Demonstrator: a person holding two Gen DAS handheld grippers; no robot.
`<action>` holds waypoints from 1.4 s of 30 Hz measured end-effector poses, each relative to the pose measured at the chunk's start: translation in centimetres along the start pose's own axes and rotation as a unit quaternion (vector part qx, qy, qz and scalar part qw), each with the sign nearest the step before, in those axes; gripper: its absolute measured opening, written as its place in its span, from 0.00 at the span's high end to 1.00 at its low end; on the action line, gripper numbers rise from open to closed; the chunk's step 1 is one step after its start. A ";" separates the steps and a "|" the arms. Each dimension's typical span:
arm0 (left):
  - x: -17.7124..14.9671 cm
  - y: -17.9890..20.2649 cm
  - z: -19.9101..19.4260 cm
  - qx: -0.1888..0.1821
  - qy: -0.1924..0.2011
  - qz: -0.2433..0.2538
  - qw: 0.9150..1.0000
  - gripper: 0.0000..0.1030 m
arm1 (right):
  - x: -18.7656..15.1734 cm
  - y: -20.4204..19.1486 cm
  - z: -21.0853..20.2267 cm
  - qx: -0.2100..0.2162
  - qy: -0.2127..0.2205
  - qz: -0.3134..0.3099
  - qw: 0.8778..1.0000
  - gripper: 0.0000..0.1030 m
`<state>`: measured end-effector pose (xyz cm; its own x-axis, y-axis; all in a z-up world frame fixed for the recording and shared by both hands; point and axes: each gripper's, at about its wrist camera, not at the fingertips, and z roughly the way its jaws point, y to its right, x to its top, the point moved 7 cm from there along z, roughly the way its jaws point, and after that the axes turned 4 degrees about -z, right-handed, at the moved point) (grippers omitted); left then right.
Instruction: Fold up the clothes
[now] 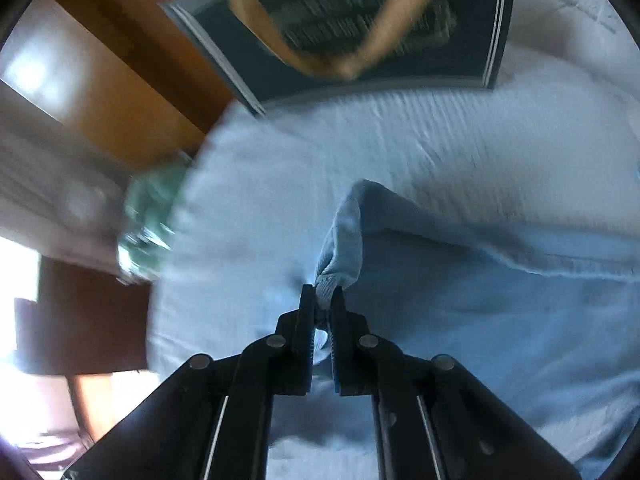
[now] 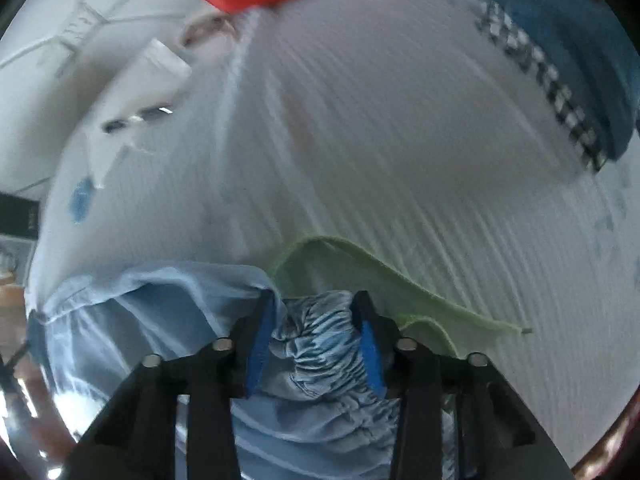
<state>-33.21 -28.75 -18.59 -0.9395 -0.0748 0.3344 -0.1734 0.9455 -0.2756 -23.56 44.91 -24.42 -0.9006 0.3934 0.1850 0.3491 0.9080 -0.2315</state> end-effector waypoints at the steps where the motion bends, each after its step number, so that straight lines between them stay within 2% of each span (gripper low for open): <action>1: -0.5 -1.4 -1.4 0.001 0.016 0.000 1.000 0.94 | -0.3 0.1 -1.3 0.017 0.017 0.003 1.000 0.78; 3: -1.7 -4.3 -3.3 -0.002 0.037 -0.004 0.999 0.94 | -1.5 0.6 -4.4 0.053 0.050 0.003 0.997 0.78; 6: -4.5 -7.7 -5.2 -0.002 0.053 -0.021 0.998 0.94 | -4.4 1.7 -7.1 0.087 0.062 0.004 0.994 0.79; 10: -8.9 -11.1 -6.8 0.004 0.062 -0.054 0.997 0.94 | -7.9 3.3 -8.5 0.089 0.058 -0.003 0.994 0.81; 15: -14.5 -15.0 -8.6 0.012 0.071 -0.093 0.993 0.94 | -10.9 5.1 -12.1 0.133 0.083 -0.010 0.988 0.81; 20: -20.8 -16.0 -10.0 0.005 0.058 -0.117 0.991 0.94 | -14.9 6.9 -13.4 0.153 0.068 -0.022 0.986 0.81; 23: -25.3 -15.6 -11.1 0.000 0.042 -0.133 0.990 0.94 | -17.8 8.3 -13.0 0.149 0.046 -0.030 0.987 0.83; 24: -26.6 -15.5 -10.9 0.001 0.032 -0.137 0.990 0.94 | -18.7 9.0 -12.6 0.144 0.038 -0.030 0.988 0.96; 25: -28.0 -15.4 -10.4 0.000 0.021 -0.142 0.990 0.94 | -19.4 9.8 -12.2 0.140 0.031 -0.028 0.989 0.96; 29: -31.2 -14.7 -8.6 -0.003 -0.010 -0.163 0.986 0.94 | -20.5 12.3 -10.3 0.127 0.014 -0.013 0.992 0.97; 32: -33.4 -14.2 -7.3 -0.006 -0.033 -0.180 0.983 0.94 | -20.1 12.3 -9.9 0.123 0.014 -0.013 0.992 0.96; 33: -33.7 -14.0 -7.2 -0.021 -0.035 -0.193 0.980 0.94 | -19.9 12.2 -9.9 0.120 0.015 -0.013 0.993 0.93; 35: -33.6 -13.8 -8.0 -0.043 -0.029 -0.211 0.976 0.88 | -19.7 11.9 -9.8 0.122 0.016 -0.016 0.992 0.86; 36: -33.5 -13.7 -8.5 -0.051 -0.025 -0.218 0.974 0.74 | -19.6 11.6 -9.7 0.122 0.015 -0.018 0.992 0.82; 37: -33.4 -13.6 -8.9 -0.060 -0.022 -0.225 0.972 0.52 | -19.6 11.5 -9.5 0.123 0.014 -0.020 0.992 0.81; 39: -33.2 -13.5 -9.4 -0.075 -0.018 -0.252 0.965 0.32 | -19.6 11.1 -9.2 0.122 0.010 -0.022 0.992 0.80; 42: -32.8 -13.4 -9.7 -0.095 -0.019 -0.296 0.950 0.31 | -19.7 10.4 -8.5 0.119 0.004 -0.020 0.993 0.76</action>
<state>2.79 -35.87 -17.12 -0.7048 -0.6190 0.3465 -0.6212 0.7744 0.1197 -0.01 47.85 -22.32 -0.9100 0.3603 0.2051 0.2419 0.8631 -0.4433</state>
